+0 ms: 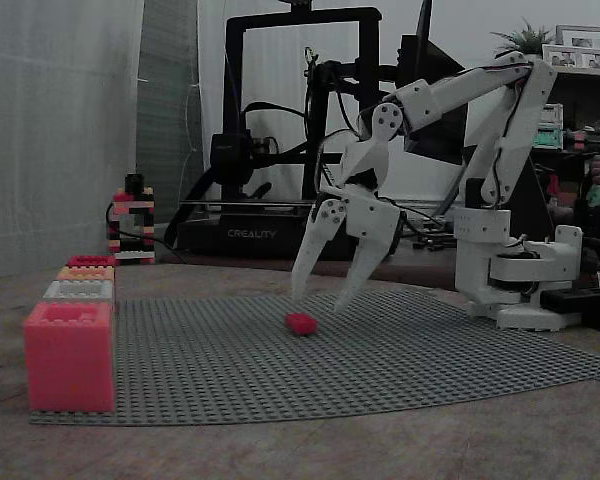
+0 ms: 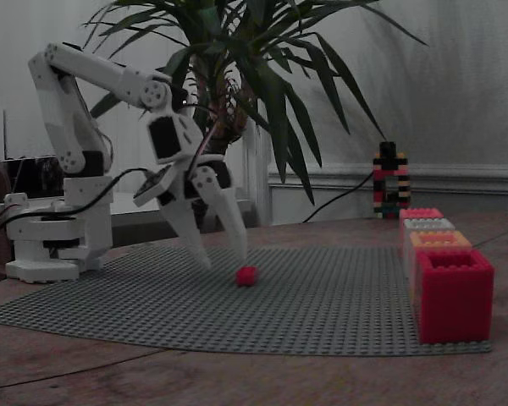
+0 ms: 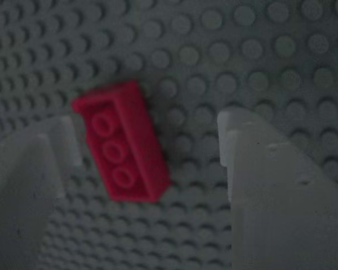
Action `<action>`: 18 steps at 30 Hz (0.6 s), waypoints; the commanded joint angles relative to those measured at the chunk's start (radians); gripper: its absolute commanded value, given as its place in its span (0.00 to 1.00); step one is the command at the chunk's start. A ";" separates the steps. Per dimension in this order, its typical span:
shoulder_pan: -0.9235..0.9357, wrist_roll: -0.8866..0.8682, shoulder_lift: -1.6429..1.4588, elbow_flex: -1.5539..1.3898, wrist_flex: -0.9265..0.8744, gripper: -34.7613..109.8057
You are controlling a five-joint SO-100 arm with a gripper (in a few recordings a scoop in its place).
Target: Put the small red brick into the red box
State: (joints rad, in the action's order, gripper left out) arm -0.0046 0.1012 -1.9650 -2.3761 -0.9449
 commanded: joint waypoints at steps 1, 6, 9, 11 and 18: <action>-0.029 0.009 -0.014 0.052 0.009 0.40; -0.035 0.008 0.002 0.057 0.021 0.39; -0.035 0.014 0.017 0.057 0.046 0.39; -0.037 0.018 0.034 0.060 0.066 0.39; -0.038 0.026 0.104 0.091 0.109 0.39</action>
State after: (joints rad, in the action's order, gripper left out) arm -0.0245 0.1166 -1.8607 -2.3593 -0.8452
